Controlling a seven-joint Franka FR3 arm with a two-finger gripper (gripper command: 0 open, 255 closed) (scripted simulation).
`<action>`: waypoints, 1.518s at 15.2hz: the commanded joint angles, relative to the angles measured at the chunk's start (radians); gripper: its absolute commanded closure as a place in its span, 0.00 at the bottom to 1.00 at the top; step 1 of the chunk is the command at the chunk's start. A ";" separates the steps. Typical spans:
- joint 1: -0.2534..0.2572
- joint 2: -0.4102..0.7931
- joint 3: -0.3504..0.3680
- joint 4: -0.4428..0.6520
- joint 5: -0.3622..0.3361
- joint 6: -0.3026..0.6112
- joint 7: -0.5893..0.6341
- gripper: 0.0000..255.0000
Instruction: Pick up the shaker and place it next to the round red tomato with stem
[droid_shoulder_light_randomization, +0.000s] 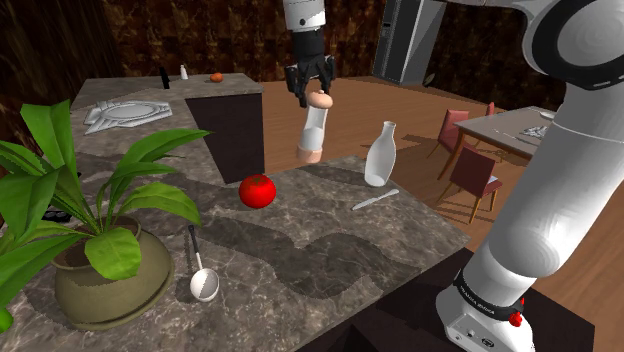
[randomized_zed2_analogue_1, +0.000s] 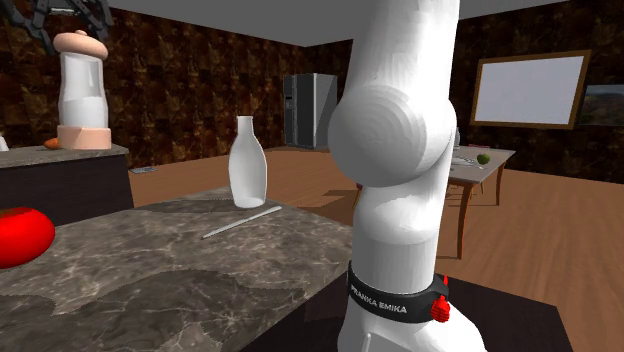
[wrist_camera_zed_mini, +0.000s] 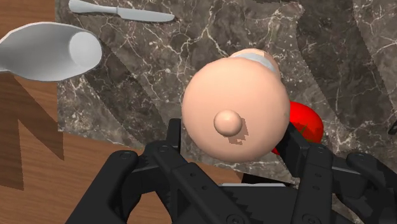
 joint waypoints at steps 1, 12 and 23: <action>-0.002 -0.007 -0.001 -0.036 0.002 0.030 0.002 1.00; -0.006 -0.027 -0.004 -0.207 0.008 0.182 0.014 1.00; -0.008 -0.016 -0.006 -0.343 0.002 0.326 0.032 1.00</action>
